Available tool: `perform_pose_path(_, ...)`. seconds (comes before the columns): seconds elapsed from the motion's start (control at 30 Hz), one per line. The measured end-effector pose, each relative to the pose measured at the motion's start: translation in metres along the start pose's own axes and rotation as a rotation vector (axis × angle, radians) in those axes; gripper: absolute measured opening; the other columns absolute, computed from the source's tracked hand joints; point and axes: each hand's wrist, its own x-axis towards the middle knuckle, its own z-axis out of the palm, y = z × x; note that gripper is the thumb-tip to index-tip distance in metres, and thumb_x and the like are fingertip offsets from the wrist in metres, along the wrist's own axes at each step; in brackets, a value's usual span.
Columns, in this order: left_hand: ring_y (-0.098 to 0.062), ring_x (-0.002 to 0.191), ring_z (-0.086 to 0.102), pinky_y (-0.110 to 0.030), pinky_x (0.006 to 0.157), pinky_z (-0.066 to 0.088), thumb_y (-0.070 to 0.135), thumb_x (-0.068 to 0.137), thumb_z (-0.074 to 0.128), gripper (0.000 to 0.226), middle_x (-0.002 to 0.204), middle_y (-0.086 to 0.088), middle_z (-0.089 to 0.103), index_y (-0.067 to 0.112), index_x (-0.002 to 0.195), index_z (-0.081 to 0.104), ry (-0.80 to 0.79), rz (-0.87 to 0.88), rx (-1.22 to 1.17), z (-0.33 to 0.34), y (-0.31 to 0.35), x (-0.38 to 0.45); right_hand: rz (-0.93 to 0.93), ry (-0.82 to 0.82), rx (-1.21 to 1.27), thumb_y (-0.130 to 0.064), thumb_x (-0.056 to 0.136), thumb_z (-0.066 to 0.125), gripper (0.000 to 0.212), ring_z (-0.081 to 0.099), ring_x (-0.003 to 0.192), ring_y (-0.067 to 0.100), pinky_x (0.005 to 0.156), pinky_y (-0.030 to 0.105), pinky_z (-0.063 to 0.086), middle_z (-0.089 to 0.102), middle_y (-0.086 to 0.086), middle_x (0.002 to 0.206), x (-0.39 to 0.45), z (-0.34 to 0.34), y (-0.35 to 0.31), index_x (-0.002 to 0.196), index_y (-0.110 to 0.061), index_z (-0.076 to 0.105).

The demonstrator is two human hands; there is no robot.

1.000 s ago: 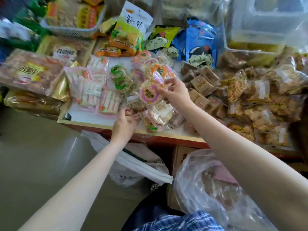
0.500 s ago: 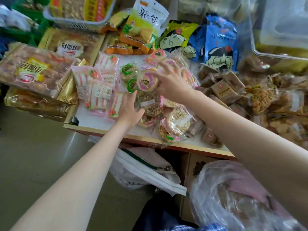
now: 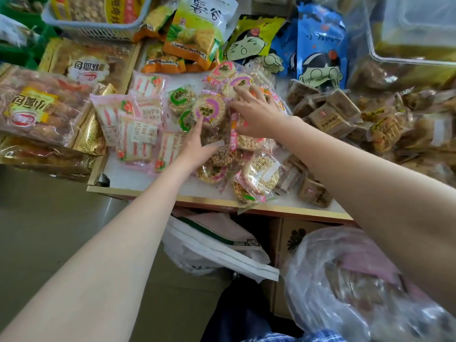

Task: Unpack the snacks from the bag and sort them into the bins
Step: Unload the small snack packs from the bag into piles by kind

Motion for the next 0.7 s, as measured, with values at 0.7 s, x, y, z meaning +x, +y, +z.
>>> perform_pose_path(0.7,-0.031,0.12,0.052,-0.047,0.093,0.044,0.022,0.077,0.037,0.053,0.131,-0.01,0.055,0.016,0.125,0.058,-0.181,0.717,0.649,0.203,0.027,-0.188,0.42,-0.023,0.429,-0.028,0.089,0.062,0.059,0.047,0.12,0.025,0.096,0.032,0.037,0.044,0.009,0.133,-0.367,0.107,0.109,0.141,-0.016,0.037)
